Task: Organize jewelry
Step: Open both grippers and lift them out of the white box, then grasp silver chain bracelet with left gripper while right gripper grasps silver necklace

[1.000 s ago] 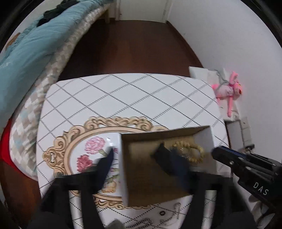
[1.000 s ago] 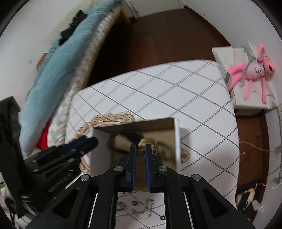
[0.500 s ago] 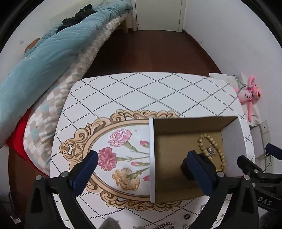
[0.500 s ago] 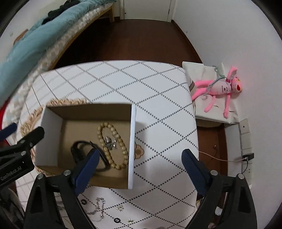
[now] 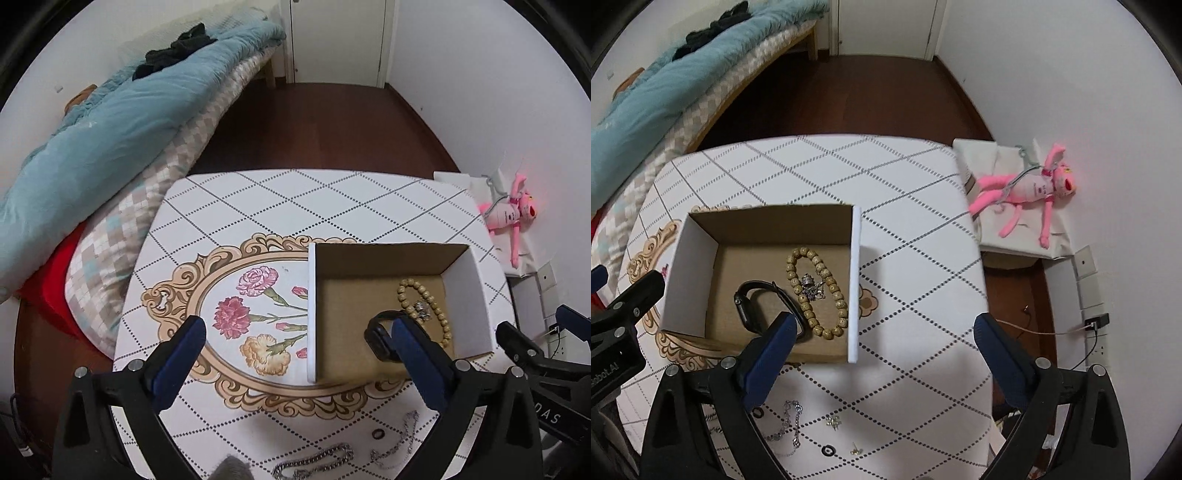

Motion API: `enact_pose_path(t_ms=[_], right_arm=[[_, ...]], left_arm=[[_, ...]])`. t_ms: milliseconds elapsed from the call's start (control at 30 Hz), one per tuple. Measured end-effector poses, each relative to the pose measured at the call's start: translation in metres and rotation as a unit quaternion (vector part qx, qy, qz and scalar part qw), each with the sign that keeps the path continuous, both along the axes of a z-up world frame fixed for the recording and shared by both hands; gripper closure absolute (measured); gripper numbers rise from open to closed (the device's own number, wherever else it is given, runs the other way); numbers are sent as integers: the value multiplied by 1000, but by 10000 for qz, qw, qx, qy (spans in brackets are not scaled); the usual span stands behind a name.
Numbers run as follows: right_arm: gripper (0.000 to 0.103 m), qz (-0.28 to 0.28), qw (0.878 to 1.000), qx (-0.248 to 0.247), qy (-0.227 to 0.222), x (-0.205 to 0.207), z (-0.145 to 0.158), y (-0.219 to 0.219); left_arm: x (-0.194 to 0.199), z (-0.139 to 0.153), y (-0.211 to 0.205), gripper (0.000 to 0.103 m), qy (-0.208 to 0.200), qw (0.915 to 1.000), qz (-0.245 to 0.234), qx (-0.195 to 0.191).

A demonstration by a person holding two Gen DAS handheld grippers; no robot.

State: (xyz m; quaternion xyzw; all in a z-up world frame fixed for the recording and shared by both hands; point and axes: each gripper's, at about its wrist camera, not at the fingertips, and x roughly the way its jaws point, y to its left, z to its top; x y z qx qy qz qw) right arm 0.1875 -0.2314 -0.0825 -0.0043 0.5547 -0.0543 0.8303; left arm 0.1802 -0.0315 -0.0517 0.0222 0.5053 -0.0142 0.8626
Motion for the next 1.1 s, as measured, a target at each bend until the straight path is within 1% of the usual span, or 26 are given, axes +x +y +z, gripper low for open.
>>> enact_pose_path(t_ms=[233, 433, 567, 633, 733, 800, 967, 1000, 1033, 1100], right_arm=[[5, -115, 9988, -53, -475, -32, 38, -6], [5, -173, 9964, 54, -823, -61, 70, -8], [5, -194, 9951, 212, -942, -75, 84, -8], [5, -235, 9949, 356, -918, -82, 85, -10], [5, -295, 9953, 464, -798, -89, 77, -12], [5, -326, 9961, 513, -641, -95, 64, -12], [5, -420, 9965, 714, -147, -113, 14, -17], [7, -456, 9959, 773, -74, -116, 4, -18], [13, -488, 9953, 842, 14, -120, -6, -20], [21, -575, 9937, 935, 210, -127, -26, -23]], left_arm=[[-29, 31, 1, 0, -290, 9995, -55, -90], [-52, 51, 3, 0, -378, 9989, -46, -272], [-62, 58, 6, 0, -393, 9987, -20, -320], [-66, 57, 9, 0, -379, 9987, -17, -350], [-73, 47, 13, 0, -265, 9993, 72, -243], [-80, 30, 16, 0, -98, 9998, 135, -113], [-98, -20, 26, 0, 234, 9996, 72, 156], [-101, -33, 28, 1, 352, 9991, 28, 226], [-104, -41, 30, 1, 428, 9988, 8, 254], [-107, -63, 35, 1, 650, 9975, -41, 258]])
